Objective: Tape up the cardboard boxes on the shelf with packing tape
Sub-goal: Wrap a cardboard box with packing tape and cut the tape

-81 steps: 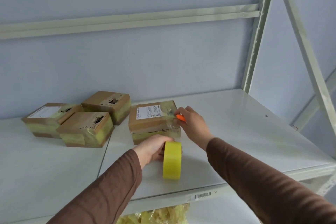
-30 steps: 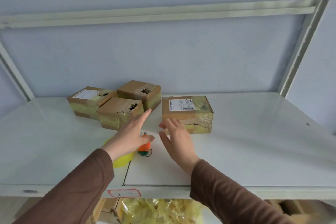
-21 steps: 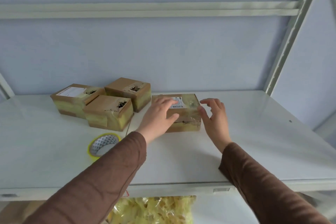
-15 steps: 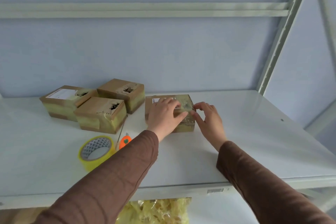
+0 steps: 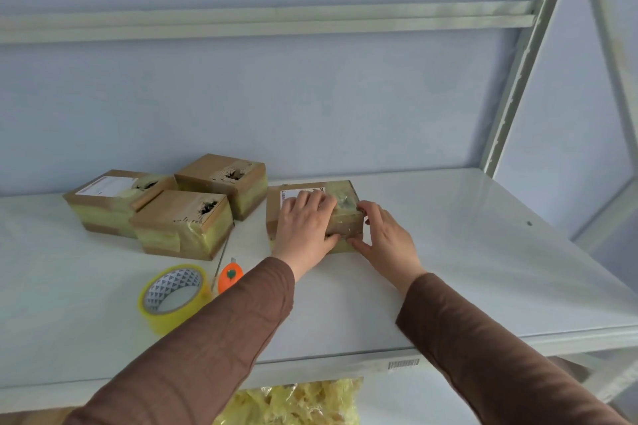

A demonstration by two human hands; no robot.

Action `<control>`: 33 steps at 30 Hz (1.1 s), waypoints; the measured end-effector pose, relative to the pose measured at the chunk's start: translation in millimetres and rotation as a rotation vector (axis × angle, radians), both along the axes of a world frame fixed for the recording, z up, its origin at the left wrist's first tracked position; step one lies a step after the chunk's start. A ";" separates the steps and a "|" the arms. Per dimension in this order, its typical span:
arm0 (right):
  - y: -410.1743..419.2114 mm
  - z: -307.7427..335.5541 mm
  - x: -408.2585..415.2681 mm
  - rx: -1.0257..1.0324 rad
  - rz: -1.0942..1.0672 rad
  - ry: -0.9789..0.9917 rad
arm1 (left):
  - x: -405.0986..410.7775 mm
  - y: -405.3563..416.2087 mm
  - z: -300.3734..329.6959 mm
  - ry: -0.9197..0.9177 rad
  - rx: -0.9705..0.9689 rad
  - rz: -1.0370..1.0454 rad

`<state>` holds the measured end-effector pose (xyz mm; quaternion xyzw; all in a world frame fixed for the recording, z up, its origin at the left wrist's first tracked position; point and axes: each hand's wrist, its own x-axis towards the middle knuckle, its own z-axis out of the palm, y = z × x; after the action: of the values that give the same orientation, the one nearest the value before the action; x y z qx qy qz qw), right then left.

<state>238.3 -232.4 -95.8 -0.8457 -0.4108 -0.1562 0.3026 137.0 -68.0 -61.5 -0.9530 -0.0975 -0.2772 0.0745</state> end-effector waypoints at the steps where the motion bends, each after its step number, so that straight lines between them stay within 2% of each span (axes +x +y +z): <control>1: -1.1 -0.4 0.9 -0.009 0.006 0.012 | -0.5 0.6 0.1 0.016 0.011 -0.006; 6: 1.9 4.1 -1.3 0.081 -0.013 0.103 | -2.9 0.5 6.8 0.039 -0.037 -0.032; 11: 7.6 6.4 -8.5 -0.008 -0.069 0.075 | -3.1 -2.3 1.7 0.029 0.054 0.015; 15: 11.1 10.4 -15.2 -0.037 -0.087 0.014 | -4.7 -0.2 7.2 0.134 0.023 -0.006; 22: 0.6 28.8 19.8 -0.171 -0.045 -0.072 | -38.1 -22.6 43.2 0.316 -0.221 -0.134; 25: 5.5 37.3 35.1 -0.227 -0.005 -0.052 | -43.7 -44.1 61.9 0.381 -0.561 -0.247; 27: 10.5 41.3 35.0 -0.147 0.091 0.158 | -44.9 -42.5 69.0 0.408 -0.838 -0.335; 29: 8.0 43.4 30.6 0.129 0.160 0.535 | -48.1 -28.6 68.9 0.319 -1.040 -0.392; 31: -0.4 40.7 21.4 0.426 0.154 0.851 | -53.0 -8.7 58.3 0.047 -1.221 -0.340; 33: -6.6 36.7 10.7 0.555 0.132 1.056 | -54.7 5.6 40.0 -0.211 -1.524 -0.192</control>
<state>249.0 -239.0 -59.1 -0.6710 -0.2004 0.2030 0.6843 82.3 -62.4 -21.5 -0.7139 -0.1849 -0.2283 -0.6356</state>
